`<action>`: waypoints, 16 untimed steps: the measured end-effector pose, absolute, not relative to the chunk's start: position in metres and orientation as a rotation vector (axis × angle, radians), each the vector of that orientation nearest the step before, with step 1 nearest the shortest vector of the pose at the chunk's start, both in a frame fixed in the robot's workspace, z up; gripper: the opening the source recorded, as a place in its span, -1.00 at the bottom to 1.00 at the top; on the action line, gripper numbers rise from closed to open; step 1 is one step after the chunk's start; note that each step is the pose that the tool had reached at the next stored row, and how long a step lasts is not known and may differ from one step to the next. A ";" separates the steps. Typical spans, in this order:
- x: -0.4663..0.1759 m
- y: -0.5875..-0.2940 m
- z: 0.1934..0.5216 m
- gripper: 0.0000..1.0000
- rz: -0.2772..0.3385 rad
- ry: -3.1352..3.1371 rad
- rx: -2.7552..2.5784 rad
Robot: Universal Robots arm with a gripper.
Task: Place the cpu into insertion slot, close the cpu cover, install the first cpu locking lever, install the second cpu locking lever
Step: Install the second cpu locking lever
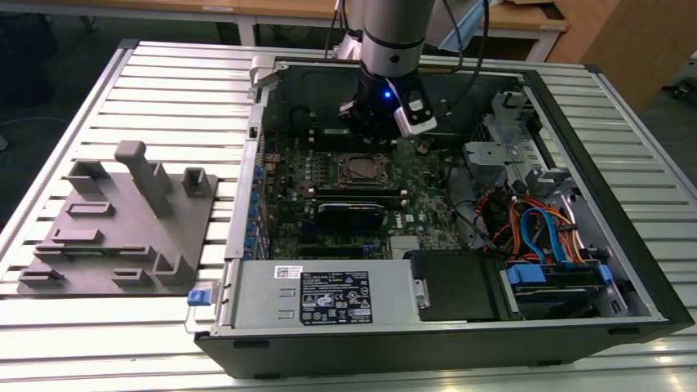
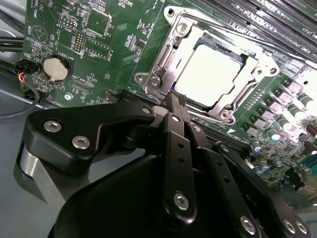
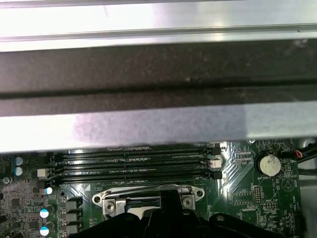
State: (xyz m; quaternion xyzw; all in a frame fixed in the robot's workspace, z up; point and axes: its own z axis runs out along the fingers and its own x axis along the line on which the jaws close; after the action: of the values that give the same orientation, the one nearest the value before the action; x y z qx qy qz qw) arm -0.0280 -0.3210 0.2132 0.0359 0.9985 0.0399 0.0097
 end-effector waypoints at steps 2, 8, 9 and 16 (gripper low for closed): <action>-0.028 -0.321 0.213 -0.80 0.124 3.118 0.112; -0.028 -0.323 0.213 -0.80 0.125 3.118 0.112; -0.028 -0.323 0.214 -0.80 0.124 3.118 0.112; -0.028 -0.323 0.222 -0.80 0.124 3.118 0.112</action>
State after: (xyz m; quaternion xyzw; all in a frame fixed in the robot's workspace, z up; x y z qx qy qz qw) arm -0.0280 -0.3232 0.2219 0.0359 0.9985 0.0397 0.0096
